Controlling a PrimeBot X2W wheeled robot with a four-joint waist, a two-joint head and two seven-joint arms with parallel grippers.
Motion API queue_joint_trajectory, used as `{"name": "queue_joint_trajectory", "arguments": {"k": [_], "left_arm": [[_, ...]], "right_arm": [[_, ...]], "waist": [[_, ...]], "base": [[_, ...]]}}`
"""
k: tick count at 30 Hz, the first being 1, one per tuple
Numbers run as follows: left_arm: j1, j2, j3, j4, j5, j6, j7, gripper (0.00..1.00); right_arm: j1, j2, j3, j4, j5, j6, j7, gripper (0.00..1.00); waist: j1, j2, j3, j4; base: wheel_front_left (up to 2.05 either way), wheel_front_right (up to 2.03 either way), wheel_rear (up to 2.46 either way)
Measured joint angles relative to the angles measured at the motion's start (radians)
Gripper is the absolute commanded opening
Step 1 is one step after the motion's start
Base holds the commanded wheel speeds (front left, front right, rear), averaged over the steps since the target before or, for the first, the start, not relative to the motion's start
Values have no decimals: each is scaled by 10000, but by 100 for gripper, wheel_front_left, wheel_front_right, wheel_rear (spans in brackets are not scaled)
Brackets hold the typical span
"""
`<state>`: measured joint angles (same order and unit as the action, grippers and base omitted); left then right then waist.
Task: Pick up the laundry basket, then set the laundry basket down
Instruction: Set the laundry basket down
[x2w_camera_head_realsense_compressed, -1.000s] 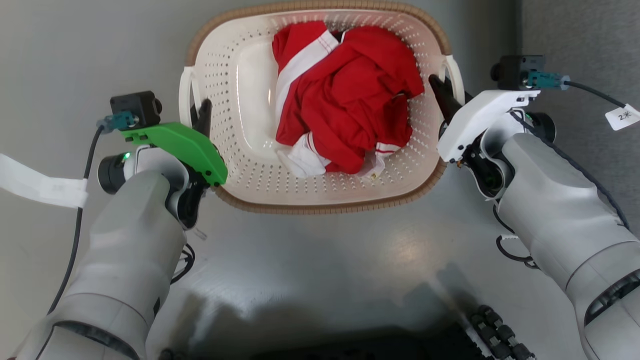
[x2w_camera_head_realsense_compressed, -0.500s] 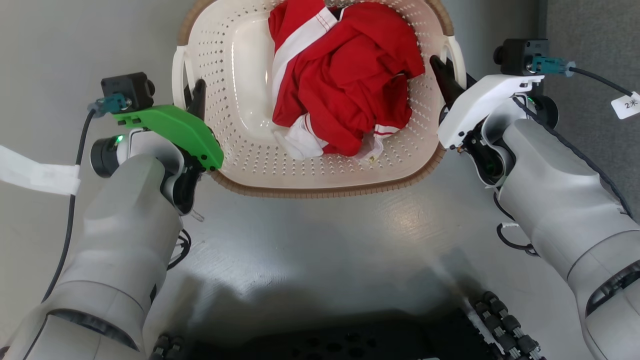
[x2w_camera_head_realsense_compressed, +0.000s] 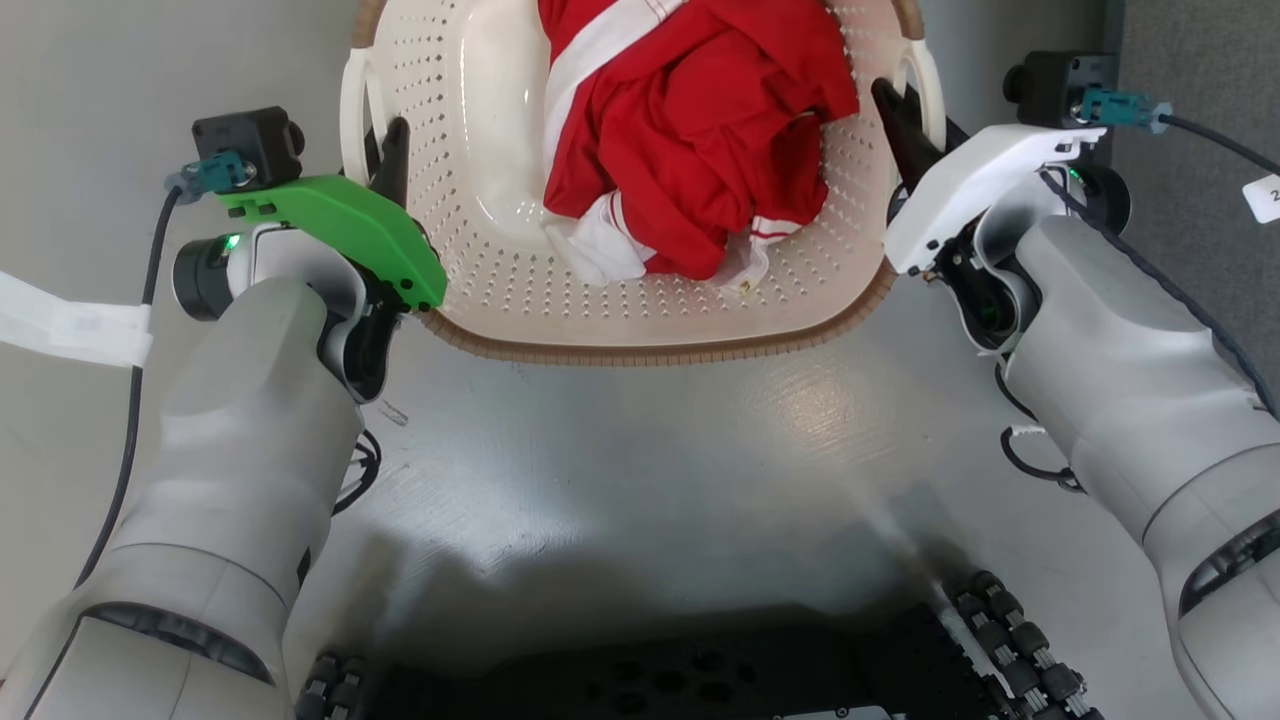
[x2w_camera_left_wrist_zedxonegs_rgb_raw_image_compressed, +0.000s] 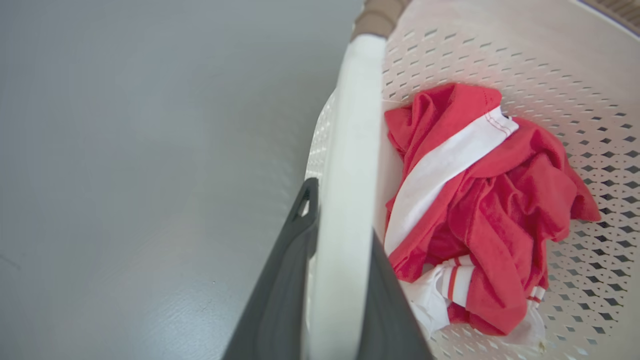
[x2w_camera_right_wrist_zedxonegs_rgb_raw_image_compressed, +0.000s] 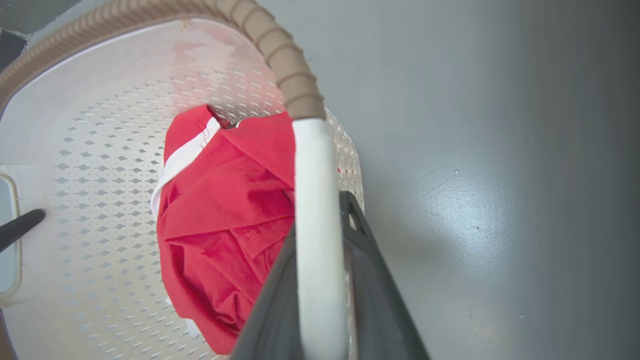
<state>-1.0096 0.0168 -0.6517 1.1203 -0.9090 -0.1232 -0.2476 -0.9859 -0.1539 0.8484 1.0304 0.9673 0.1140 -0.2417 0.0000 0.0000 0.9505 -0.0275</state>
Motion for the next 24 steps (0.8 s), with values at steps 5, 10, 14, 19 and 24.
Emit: {"name": "queue_joint_trajectory", "arguments": {"k": [5,10,14,19,24], "left_arm": [[-8,2,138,-134,102,0,0,0],[-8,2,255,-199,215,0,2,0],[-6,2,366,-194,318,2,-12,100],[-5,17,414,-192,320,0,-13,100],[-3,19,483,-148,357,0,-13,100]], "right_arm": [[-110,-27,0,0,0,0,-13,0],[-110,-21,4,44,0,2,-84,0],[-104,-4,2,257,0,100,-86,100],[-104,-2,-2,441,0,104,-86,100],[-105,17,-38,485,0,104,-88,100]], "waist": [[0,0,70,21],[0,0,103,29],[0,0,92,18],[0,0,57,-7],[0,0,4,-38]], "base": [[0,0,0],[0,0,0],[0,0,0],[0,0,0],[0,0,0]]}}
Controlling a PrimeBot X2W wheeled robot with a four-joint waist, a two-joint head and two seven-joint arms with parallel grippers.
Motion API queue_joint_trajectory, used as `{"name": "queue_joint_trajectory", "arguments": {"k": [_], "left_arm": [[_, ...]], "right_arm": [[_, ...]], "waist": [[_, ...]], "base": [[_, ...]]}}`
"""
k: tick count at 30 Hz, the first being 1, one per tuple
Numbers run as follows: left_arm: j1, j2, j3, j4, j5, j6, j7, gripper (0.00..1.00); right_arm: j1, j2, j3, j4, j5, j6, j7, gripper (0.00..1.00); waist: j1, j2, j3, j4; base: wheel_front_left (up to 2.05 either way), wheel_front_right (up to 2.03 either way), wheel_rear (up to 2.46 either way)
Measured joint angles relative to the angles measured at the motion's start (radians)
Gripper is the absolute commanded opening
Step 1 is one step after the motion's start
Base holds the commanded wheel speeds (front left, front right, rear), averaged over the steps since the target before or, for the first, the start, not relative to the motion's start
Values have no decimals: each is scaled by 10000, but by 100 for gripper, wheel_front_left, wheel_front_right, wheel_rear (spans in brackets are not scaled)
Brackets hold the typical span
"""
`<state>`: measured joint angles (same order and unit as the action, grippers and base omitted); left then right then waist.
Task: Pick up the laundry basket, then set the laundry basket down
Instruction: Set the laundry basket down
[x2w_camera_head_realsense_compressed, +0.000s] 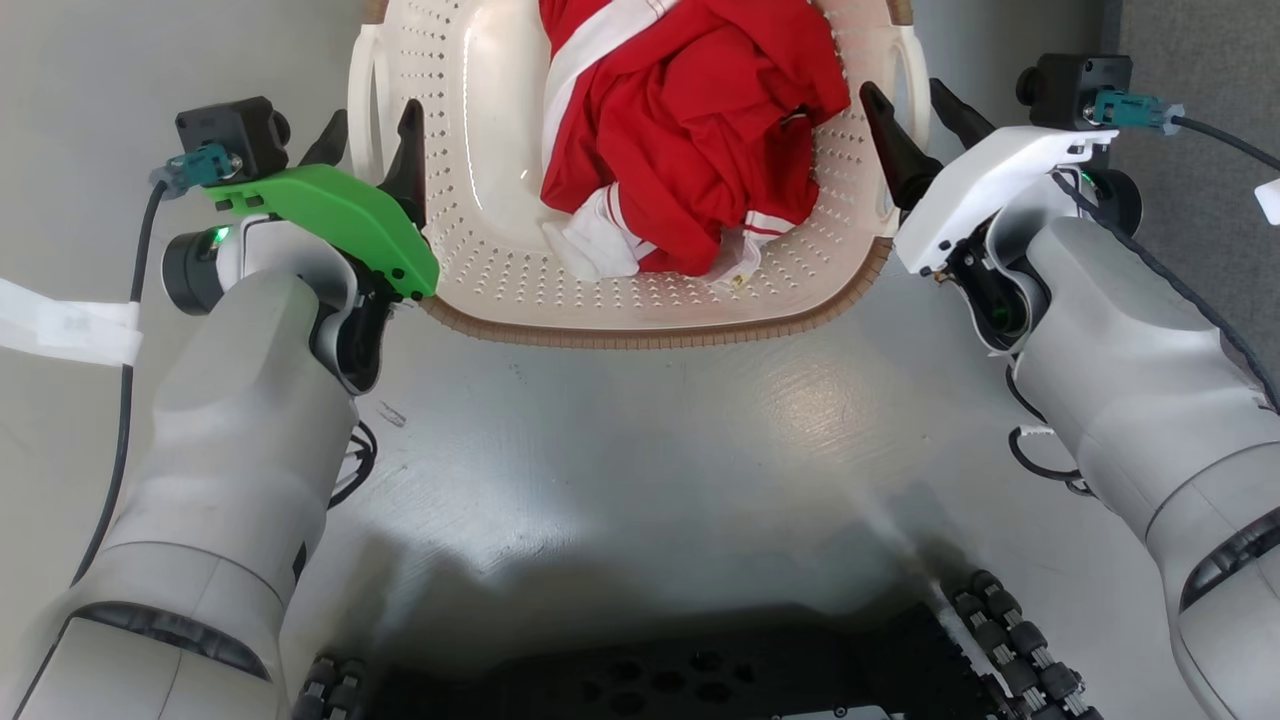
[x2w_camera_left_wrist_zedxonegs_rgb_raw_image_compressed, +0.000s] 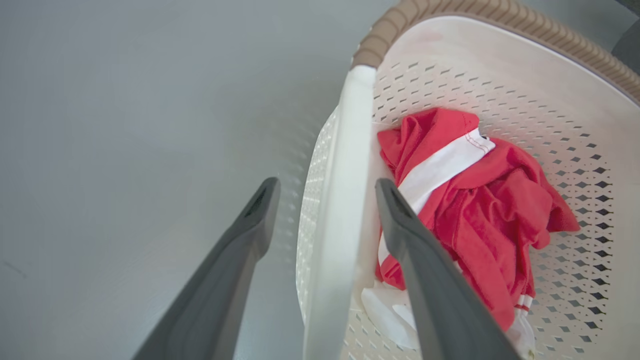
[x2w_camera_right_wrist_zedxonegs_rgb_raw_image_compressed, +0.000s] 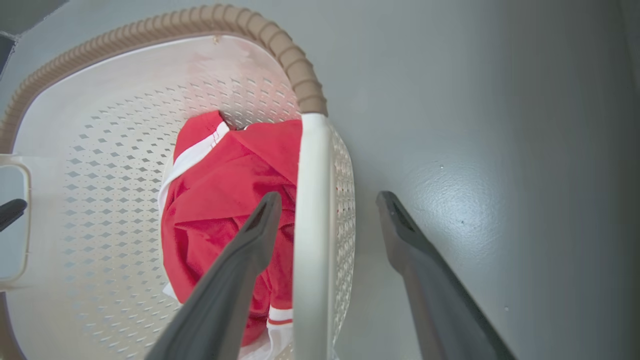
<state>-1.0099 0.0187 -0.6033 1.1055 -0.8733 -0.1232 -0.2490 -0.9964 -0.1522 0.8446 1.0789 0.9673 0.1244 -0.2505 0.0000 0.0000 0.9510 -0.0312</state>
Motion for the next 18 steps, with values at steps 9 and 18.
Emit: {"name": "queue_joint_trajectory", "arguments": {"k": [9,18], "left_arm": [[50,0,73,100,332,0,0,100],[578,284,441,121,353,0,0,100]], "right_arm": [[-4,42,-238,-36,-50,0,0,100],[74,113,-337,-278,-374,0,0,100]], "waist": [[0,0,-179,-44],[0,0,-762,-145]], "base": [[0,0,0],[0,0,0]]}}
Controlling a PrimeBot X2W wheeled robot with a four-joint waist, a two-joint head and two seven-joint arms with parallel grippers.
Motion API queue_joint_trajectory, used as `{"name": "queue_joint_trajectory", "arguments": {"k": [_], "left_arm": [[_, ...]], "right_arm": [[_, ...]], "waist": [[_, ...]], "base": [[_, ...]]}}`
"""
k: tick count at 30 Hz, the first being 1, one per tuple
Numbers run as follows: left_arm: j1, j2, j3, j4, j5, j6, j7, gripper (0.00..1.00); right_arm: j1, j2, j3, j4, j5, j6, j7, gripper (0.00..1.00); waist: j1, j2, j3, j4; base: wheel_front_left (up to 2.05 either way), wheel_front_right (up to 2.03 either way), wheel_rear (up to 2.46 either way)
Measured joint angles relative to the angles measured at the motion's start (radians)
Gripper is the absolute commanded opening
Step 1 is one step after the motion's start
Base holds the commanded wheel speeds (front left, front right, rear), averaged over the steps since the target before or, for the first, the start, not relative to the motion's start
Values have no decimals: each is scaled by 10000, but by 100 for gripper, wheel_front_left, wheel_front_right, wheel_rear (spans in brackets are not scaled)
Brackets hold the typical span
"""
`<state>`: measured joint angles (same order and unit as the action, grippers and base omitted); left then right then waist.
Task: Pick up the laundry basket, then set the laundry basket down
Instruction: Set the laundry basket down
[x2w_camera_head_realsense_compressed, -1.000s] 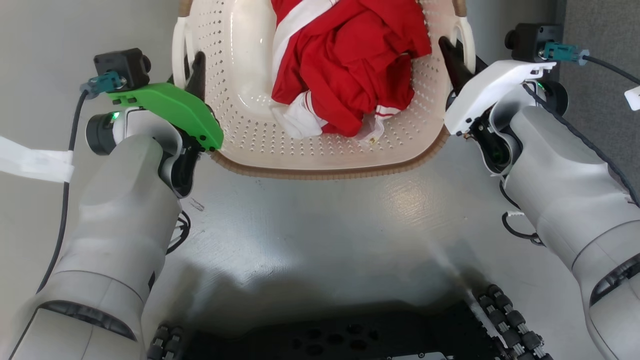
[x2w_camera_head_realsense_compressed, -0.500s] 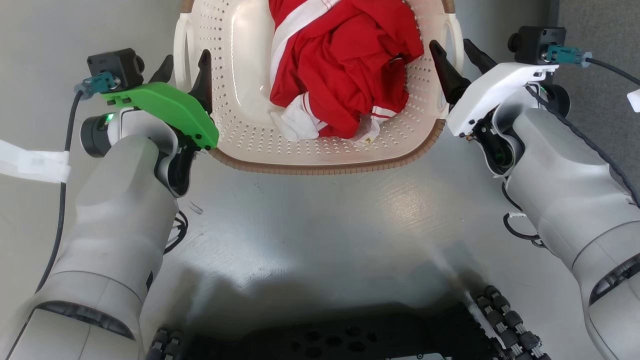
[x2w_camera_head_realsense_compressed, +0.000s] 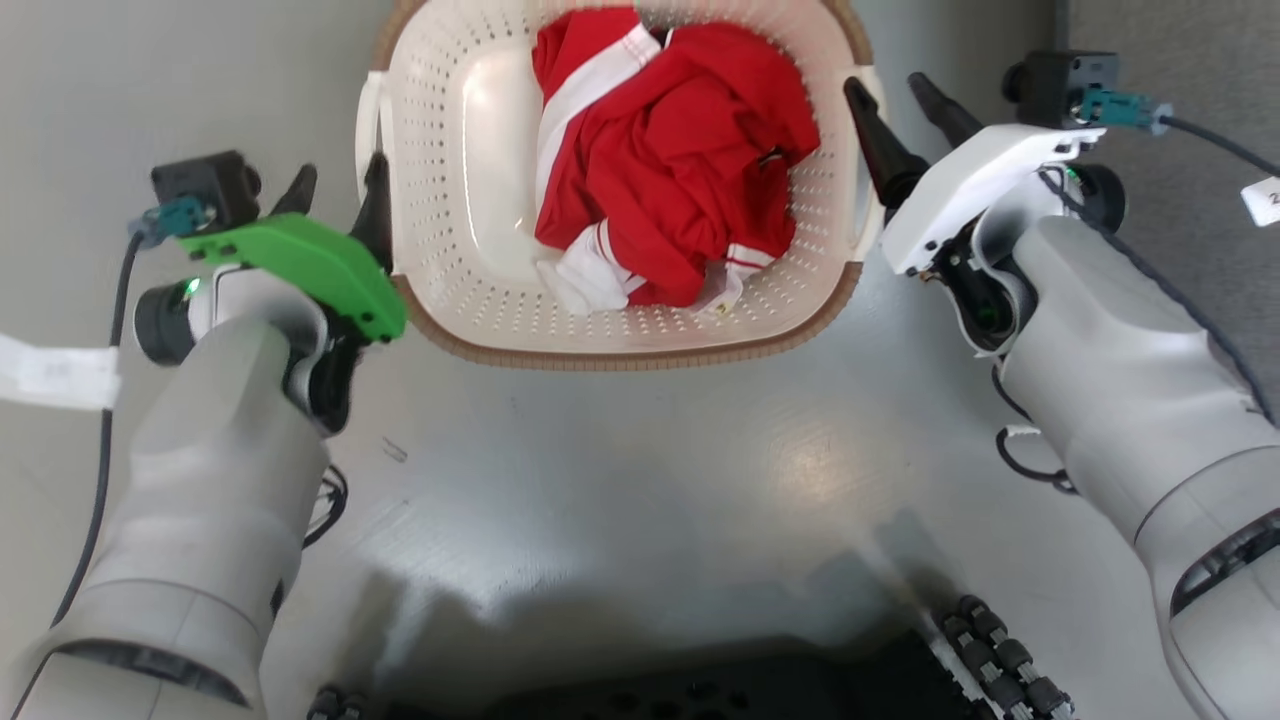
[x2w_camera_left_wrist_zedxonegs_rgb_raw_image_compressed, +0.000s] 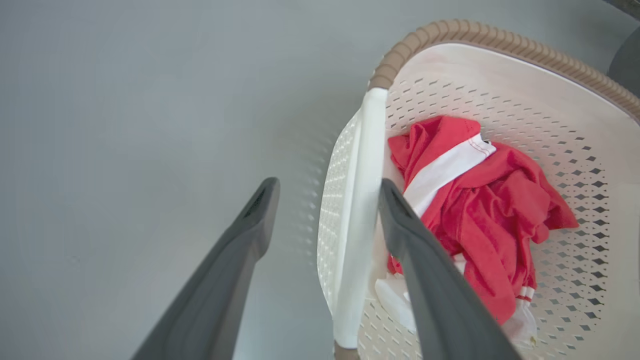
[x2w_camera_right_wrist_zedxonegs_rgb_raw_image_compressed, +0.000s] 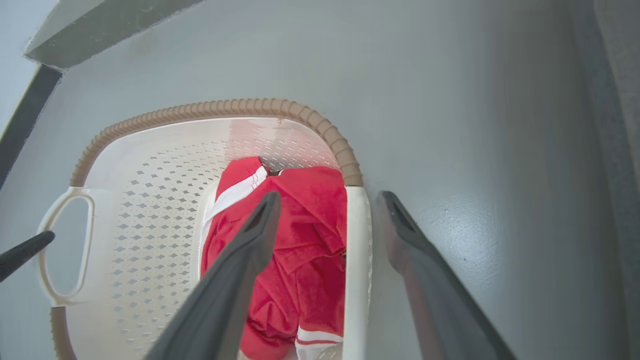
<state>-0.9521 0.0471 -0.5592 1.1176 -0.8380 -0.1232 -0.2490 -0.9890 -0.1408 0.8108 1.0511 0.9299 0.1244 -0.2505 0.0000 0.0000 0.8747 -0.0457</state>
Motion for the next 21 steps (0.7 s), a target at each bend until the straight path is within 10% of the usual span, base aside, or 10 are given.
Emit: {"name": "queue_joint_trajectory", "arguments": {"k": [21], "left_arm": [[1989,38,548,-1363,844,-12,0,100]], "right_arm": [[1914,-178,-769,-859,-614,0,0,100]], "waist": [[-1,0,-2603,-186]], "base": [[0,0,0]]}}
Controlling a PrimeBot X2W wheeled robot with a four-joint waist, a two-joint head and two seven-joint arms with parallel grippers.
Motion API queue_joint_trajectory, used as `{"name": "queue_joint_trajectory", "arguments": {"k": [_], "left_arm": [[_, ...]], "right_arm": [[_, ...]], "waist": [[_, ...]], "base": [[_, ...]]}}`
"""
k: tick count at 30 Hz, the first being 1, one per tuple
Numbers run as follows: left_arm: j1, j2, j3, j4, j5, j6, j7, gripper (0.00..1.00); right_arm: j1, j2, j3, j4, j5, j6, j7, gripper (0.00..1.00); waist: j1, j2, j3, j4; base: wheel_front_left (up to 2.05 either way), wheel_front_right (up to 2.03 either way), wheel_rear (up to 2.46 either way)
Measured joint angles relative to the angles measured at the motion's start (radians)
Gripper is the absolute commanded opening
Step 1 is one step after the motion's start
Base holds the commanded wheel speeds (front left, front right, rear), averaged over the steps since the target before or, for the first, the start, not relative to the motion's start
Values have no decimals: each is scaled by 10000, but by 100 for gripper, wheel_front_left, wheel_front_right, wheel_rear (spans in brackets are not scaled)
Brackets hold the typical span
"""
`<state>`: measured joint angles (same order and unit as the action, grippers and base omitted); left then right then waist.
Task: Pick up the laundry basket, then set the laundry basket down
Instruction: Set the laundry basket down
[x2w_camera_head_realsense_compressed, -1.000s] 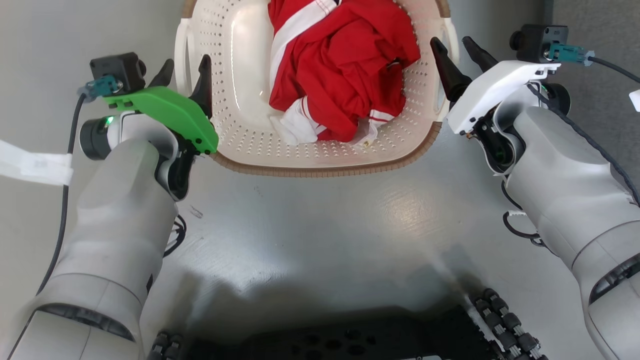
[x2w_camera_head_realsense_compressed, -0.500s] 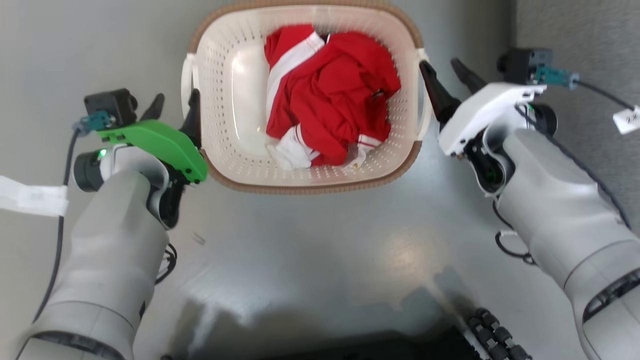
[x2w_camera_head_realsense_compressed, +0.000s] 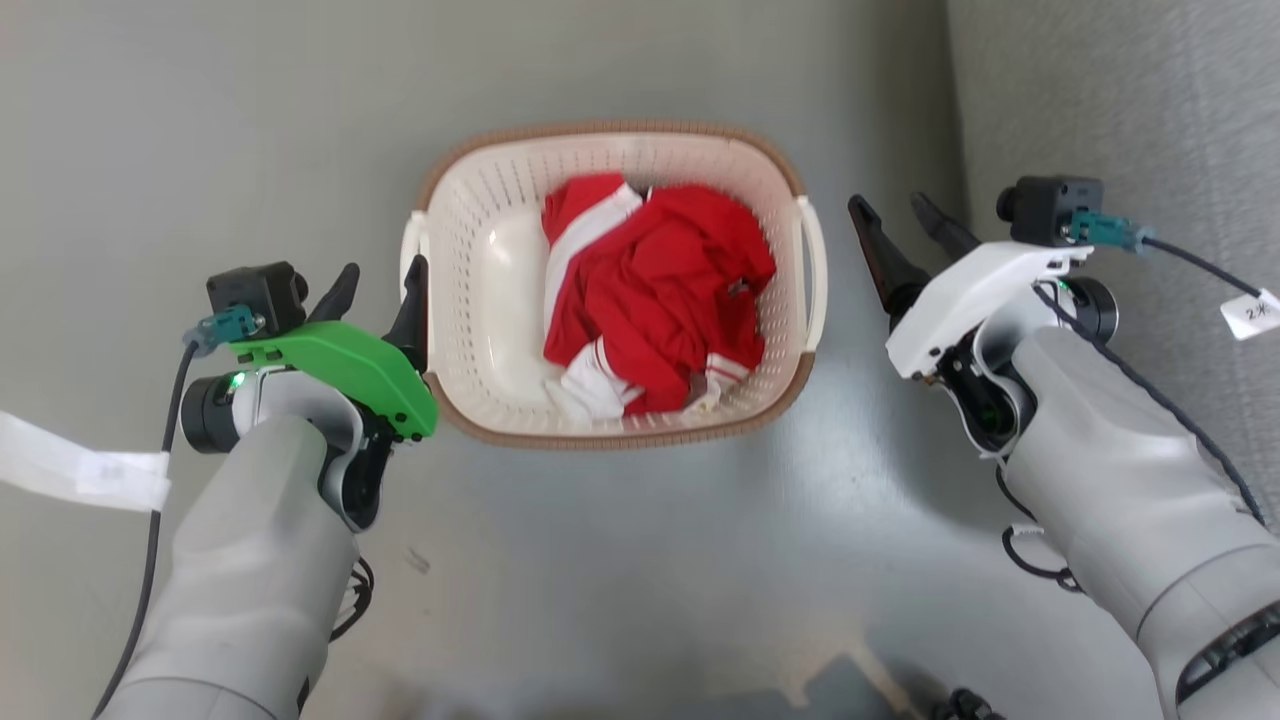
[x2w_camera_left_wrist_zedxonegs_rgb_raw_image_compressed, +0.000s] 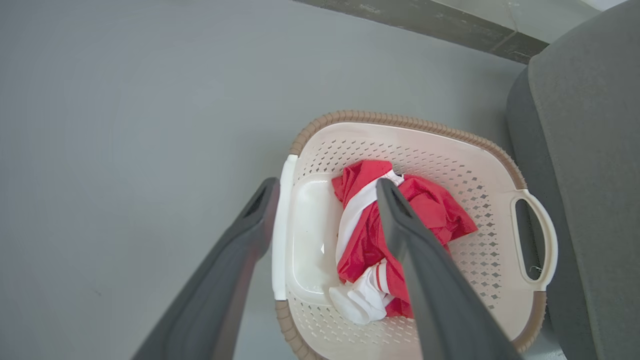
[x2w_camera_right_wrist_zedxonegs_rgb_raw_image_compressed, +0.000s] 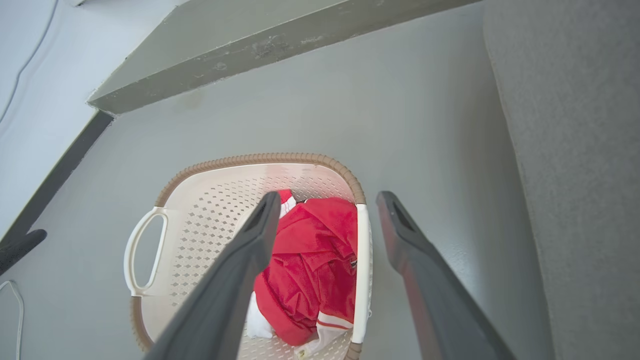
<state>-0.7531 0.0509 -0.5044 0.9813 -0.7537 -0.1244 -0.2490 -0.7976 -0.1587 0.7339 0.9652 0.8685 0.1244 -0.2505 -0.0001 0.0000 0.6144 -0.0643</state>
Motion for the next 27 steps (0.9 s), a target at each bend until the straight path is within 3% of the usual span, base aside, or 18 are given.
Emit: {"name": "queue_joint_trajectory", "arguments": {"k": [27], "left_arm": [[2947,-2,1555,-3026,1406,0,0,100]], "right_arm": [[2480,-635,-1931,-2658,-2052,-31,0,100]], "waist": [[0,0,-3932,20]], "base": [[0,0,0]]}}
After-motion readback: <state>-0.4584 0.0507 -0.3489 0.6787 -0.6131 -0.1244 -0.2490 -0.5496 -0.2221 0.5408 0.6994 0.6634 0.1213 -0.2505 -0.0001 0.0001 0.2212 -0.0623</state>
